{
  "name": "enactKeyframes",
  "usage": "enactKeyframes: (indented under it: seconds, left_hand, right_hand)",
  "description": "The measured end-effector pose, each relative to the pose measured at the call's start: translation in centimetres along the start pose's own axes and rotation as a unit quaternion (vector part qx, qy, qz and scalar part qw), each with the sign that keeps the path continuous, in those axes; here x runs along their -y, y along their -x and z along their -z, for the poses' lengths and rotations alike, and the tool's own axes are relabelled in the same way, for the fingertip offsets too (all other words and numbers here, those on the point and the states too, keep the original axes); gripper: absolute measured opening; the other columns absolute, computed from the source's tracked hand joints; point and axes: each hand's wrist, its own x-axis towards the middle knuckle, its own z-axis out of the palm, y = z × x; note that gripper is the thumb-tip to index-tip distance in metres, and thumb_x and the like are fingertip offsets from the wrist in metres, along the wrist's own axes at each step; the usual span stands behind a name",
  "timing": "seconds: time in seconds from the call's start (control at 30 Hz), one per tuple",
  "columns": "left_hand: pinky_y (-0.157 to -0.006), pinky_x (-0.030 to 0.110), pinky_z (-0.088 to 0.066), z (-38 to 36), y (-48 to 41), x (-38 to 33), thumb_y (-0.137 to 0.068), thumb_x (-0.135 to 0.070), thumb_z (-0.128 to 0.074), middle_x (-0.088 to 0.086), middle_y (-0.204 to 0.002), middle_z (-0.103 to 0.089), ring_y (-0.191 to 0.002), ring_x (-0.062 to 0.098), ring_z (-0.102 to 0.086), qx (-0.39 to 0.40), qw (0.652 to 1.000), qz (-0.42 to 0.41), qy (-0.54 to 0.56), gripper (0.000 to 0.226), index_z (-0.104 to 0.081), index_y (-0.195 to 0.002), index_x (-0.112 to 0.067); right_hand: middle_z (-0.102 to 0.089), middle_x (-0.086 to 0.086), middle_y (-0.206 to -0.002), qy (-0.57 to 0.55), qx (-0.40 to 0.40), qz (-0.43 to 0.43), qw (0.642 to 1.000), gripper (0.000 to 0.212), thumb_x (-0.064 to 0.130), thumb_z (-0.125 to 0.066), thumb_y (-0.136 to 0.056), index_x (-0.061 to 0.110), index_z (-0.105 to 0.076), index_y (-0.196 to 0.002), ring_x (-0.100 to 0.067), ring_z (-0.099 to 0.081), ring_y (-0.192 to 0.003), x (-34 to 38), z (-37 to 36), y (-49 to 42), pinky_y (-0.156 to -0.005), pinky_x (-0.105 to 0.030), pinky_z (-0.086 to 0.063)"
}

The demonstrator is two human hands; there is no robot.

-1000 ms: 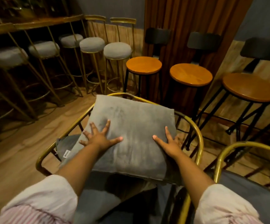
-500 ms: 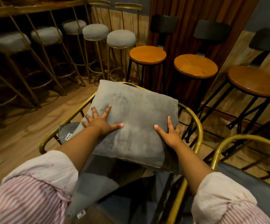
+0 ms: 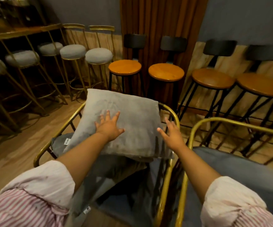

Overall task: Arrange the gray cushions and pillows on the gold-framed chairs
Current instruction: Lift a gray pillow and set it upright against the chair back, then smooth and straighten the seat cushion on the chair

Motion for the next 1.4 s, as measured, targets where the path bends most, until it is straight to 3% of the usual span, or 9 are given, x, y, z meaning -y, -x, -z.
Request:
enactKeyframes:
  seconds: [0.2,0.37,0.57,0.67,0.83,0.97,1.07,1.23,1.4]
  left_hand:
    - [-0.118,0.052,-0.012,-3.0,6.9,-10.1,-0.095,-0.046,-0.040,0.007,-0.161,-0.014,-0.149,0.031,-0.010,0.003,0.981,-0.192,0.037,0.064,-0.018,-0.151,-0.022]
    - [-0.115,0.049,-0.024,-7.5,13.4,-18.6,-0.094,-0.047,-0.041,0.006,-0.158,-0.025,-0.146,0.027,-0.023,0.054,0.945,-0.321,0.042,0.062,-0.027,-0.149,-0.020]
    - [-0.116,0.043,-0.027,-12.9,18.3,-26.4,-0.093,-0.049,-0.043,0.010,-0.157,-0.028,-0.145,0.027,-0.027,0.126,0.918,-0.370,0.066,0.066,-0.029,-0.148,-0.015]
    - [-0.117,0.044,-0.026,-16.0,19.3,-29.8,-0.092,-0.051,-0.044,0.009,-0.156,-0.030,-0.144,0.027,-0.027,0.164,0.917,-0.351,0.099,0.069,-0.029,-0.148,-0.013]
    - [-0.113,0.048,-0.032,-21.2,20.8,-35.1,-0.090,-0.055,-0.046,0.008,-0.154,-0.032,-0.141,0.031,-0.033,0.200,0.934,-0.242,0.169,0.073,-0.027,-0.149,-0.016]
    - [-0.108,0.050,-0.039,-26.8,20.7,-36.5,-0.064,-0.089,-0.039,0.006,-0.149,-0.042,-0.135,0.031,-0.043,0.198,0.938,-0.155,0.238,0.104,-0.034,-0.146,-0.024]
    - [-0.105,0.049,-0.043,-31.8,20.2,-36.1,-0.050,-0.096,-0.037,0.006,-0.146,-0.047,-0.131,0.030,-0.048,0.209,0.936,-0.083,0.270,0.116,-0.039,-0.143,-0.026]
    - [-0.109,0.048,-0.039,-32.5,22.4,-37.1,-0.077,-0.064,-0.056,0.012,-0.150,-0.041,-0.133,0.035,-0.044,0.241,0.926,0.010,0.292,0.087,-0.032,-0.148,-0.019]
    - [-0.111,0.047,-0.035,-36.2,21.6,-38.0,-0.092,-0.044,-0.051,0.018,-0.154,-0.032,-0.136,0.040,-0.039,0.232,0.924,0.067,0.295,0.071,-0.018,-0.152,-0.022]
  right_hand:
    - [-0.024,-0.014,-0.158,0.051,-0.111,-0.032,0.992,0.065,0.044,-0.053,-0.091,0.021,-0.031,-0.148,-0.033,-0.012,-0.148,-3.8,6.7,11.4,-0.118,-0.048,-0.019]
    - [-0.035,-0.017,-0.152,0.059,-0.160,-0.082,0.982,0.068,0.048,-0.050,-0.087,0.014,-0.038,-0.144,-0.035,-0.025,-0.143,-10.2,12.1,20.6,-0.115,-0.048,-0.026]
    - [-0.034,-0.012,-0.153,0.034,-0.206,-0.184,0.961,0.059,0.043,-0.050,-0.093,0.015,-0.037,-0.144,-0.033,-0.024,-0.145,-19.5,16.8,28.9,-0.116,-0.047,-0.025]
    - [-0.037,-0.012,-0.152,0.030,-0.207,-0.213,0.954,0.060,0.042,-0.051,-0.093,0.014,-0.038,-0.145,-0.034,-0.025,-0.144,-24.6,18.4,31.2,-0.118,-0.046,-0.018]
    - [-0.038,-0.016,-0.150,0.008,-0.152,-0.245,0.958,0.061,0.037,-0.053,-0.093,0.007,-0.037,-0.144,-0.035,-0.029,-0.141,-32.4,21.4,32.6,-0.116,-0.047,-0.024]
    - [-0.043,-0.019,-0.147,0.019,-0.107,-0.243,0.964,0.060,0.033,-0.055,-0.093,0.003,-0.039,-0.142,-0.037,-0.037,-0.137,-37.9,23.4,32.9,-0.113,-0.046,-0.029]
    - [-0.045,-0.022,-0.145,0.031,-0.077,-0.254,0.964,0.060,0.033,-0.057,-0.092,0.001,-0.041,-0.140,-0.038,-0.040,-0.135,-41.1,24.6,33.4,-0.111,-0.042,-0.032]
    - [-0.043,-0.024,-0.146,-0.005,-0.059,-0.319,0.946,0.065,0.035,-0.058,-0.091,0.001,-0.038,-0.142,-0.039,-0.039,-0.135,-45.8,24.8,33.3,-0.110,-0.041,-0.033]
    - [-0.036,-0.021,-0.151,-0.040,-0.057,-0.369,0.927,0.071,0.041,-0.058,-0.090,0.007,-0.032,-0.146,-0.039,-0.037,-0.137,-49.8,23.7,31.4,-0.113,-0.043,-0.031]
